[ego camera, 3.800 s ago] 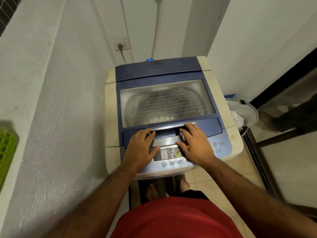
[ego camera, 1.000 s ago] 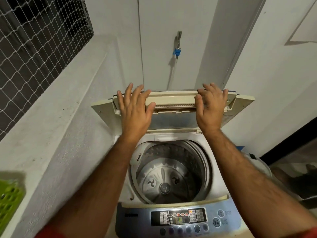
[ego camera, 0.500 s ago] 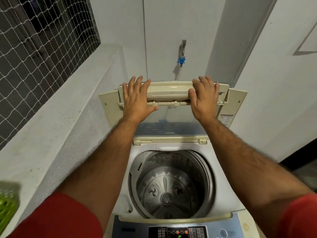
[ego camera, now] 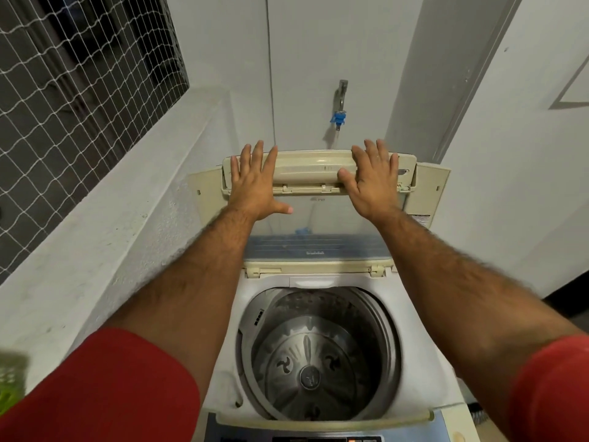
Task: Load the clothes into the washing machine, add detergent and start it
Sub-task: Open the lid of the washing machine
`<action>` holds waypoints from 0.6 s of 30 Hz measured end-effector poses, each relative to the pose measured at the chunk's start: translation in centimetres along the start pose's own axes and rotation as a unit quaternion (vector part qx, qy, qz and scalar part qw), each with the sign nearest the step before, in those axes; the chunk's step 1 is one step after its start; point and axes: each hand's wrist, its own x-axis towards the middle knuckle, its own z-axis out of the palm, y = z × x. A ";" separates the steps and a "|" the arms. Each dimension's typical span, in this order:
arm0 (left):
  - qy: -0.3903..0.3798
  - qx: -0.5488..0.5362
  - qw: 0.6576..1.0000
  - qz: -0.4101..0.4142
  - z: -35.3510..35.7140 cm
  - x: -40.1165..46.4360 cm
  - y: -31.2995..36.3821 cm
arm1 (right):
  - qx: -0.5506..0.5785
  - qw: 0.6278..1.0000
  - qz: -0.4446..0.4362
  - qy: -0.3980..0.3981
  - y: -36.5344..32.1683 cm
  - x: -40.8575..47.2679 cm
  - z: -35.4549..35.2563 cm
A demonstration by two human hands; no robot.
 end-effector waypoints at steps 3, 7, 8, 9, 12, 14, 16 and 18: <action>-0.023 -0.012 1.000 -0.008 -0.3 0.1 0.0 | -0.011 0.999 0.003 -0.033 0.1 0.0 -0.5; -0.038 -0.015 0.999 -0.013 -0.8 -0.5 0.2 | -0.037 0.997 0.000 -0.074 -0.2 -0.4 -1.5; -0.040 -0.015 0.999 -0.012 -1.0 -0.7 0.2 | -0.043 0.996 0.003 -0.083 -0.3 -0.6 -1.9; -0.042 -0.014 0.999 -0.012 -1.1 -1.0 0.2 | -0.049 0.995 0.005 -0.088 -0.5 -0.9 -2.1; -0.045 -0.011 0.999 -0.006 -1.6 -1.5 0.3 | -0.070 0.994 0.009 -0.087 -1.1 -2.3 -2.8; -0.051 -0.010 0.999 -0.002 -2.0 -1.8 0.3 | -0.080 0.992 0.013 -0.093 -1.5 -3.5 -3.0; -0.051 -0.008 0.999 0.001 -2.2 -2.2 0.3 | -0.084 0.990 0.022 -0.108 -1.8 -4.2 -3.3; -0.047 0.004 0.999 0.004 -2.3 -2.9 0.3 | -0.087 0.988 0.028 -0.128 -2.0 -4.3 -3.8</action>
